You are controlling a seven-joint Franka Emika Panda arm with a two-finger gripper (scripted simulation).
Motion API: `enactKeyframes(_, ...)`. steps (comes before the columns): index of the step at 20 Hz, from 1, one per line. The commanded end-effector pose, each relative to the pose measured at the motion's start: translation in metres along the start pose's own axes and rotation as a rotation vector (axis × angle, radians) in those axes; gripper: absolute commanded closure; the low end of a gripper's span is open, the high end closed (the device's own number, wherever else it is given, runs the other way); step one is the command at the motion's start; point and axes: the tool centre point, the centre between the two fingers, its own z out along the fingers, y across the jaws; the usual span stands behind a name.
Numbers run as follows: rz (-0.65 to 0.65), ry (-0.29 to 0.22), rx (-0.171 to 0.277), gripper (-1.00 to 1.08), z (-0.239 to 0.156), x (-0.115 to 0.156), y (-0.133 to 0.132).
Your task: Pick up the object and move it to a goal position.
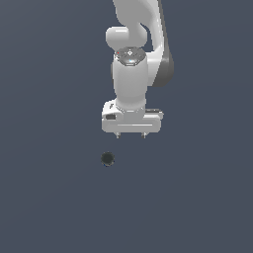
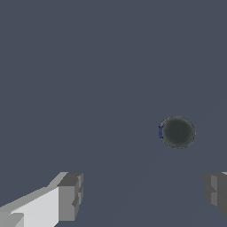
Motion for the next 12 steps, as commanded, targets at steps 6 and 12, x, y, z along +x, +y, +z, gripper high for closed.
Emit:
enactKeyframes(6,-0.008,-0.003,-0.002,-0.92,0.006,0.002,0.006)
enactKeyframes(12,-0.043,-0.015,-0.011,-0.92,0.031,0.007,0.027)
